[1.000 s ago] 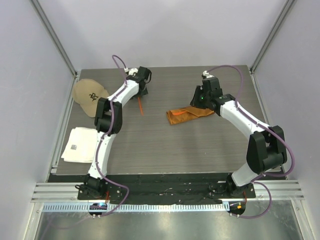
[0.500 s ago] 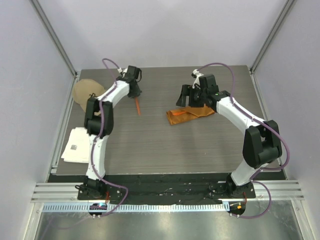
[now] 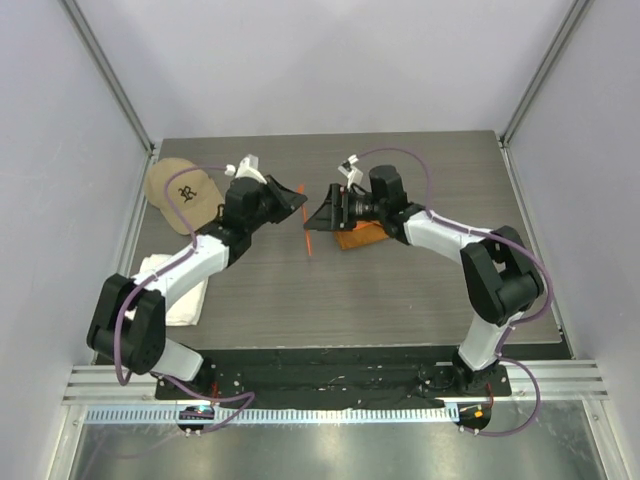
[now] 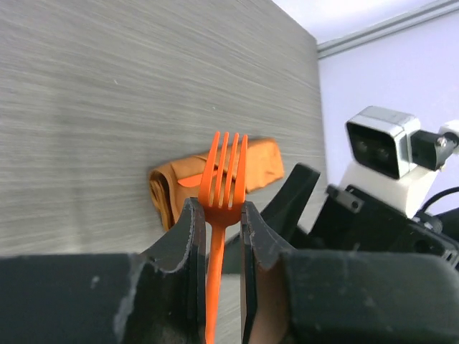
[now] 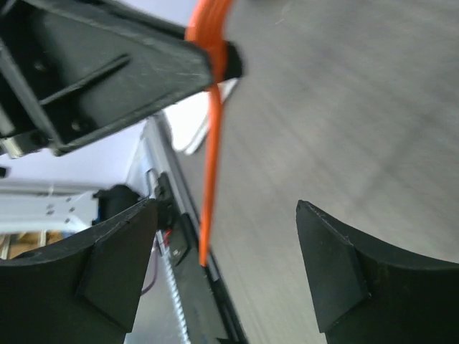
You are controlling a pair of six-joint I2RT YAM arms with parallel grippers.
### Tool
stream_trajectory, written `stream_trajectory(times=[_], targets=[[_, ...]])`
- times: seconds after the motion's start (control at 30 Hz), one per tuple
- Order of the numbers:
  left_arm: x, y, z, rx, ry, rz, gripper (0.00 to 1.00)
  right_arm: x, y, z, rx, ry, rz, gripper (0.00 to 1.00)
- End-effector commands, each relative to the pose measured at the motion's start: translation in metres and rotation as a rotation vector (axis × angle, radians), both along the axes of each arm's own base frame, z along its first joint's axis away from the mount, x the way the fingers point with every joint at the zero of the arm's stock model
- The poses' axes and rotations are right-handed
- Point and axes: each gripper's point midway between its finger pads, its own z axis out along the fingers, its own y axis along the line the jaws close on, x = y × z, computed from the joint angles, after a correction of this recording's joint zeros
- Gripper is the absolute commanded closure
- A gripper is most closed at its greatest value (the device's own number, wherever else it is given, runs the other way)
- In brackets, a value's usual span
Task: Fold the napkin into a case and place the utensils inside
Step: Pass from the left arm to the right
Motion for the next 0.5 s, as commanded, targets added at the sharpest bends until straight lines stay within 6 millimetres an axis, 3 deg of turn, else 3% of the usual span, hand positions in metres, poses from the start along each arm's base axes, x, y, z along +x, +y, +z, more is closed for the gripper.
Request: stream_trajectory(times=[0.0, 0.2, 0.23, 0.3, 0.33, 0.37, 0.4, 0.43, 0.47], targets=[[-0.002, -0.007, 0.041, -0.159, -0.148, 0.007, 1.00, -0.020, 0.024, 0.031, 0.195, 0.015, 0.087, 0.28], [-0.017, -0.009, 0.062, -0.208, -0.220, -0.006, 1.00, -0.035, 0.033, 0.020, 0.240, 0.060, 0.136, 0.79], [-0.021, -0.009, 0.068, -0.206, -0.238, -0.023, 1.00, -0.036, 0.032, 0.020, 0.240, 0.054, 0.144, 0.99], [-0.026, -0.011, 0.071, -0.164, -0.230, -0.069, 0.99, -0.039, 0.030, 0.016, 0.215, 0.057, 0.150, 0.99], [-0.034, -0.011, 0.076, -0.125, -0.237, -0.105, 0.97, -0.035, 0.028, 0.016, 0.176, -0.037, 0.143, 0.99], [-0.038, -0.010, 0.077, -0.093, -0.238, -0.125, 0.95, -0.037, 0.022, 0.001, 0.083, 0.018, 0.122, 0.99], [-0.044, -0.006, 0.071, -0.047, -0.183, -0.144, 0.81, -0.035, 0.017, -0.005, 0.021, -0.014, 0.108, 0.99], [-0.052, -0.001, 0.077, -0.030, -0.179, -0.161, 0.71, -0.032, 0.011, -0.005, -0.045, -0.124, 0.115, 0.99], [-0.056, 0.005, 0.079, 0.001, -0.177, -0.169, 0.60, -0.023, -0.004, -0.021, -0.186, -0.110, 0.039, 0.99]])
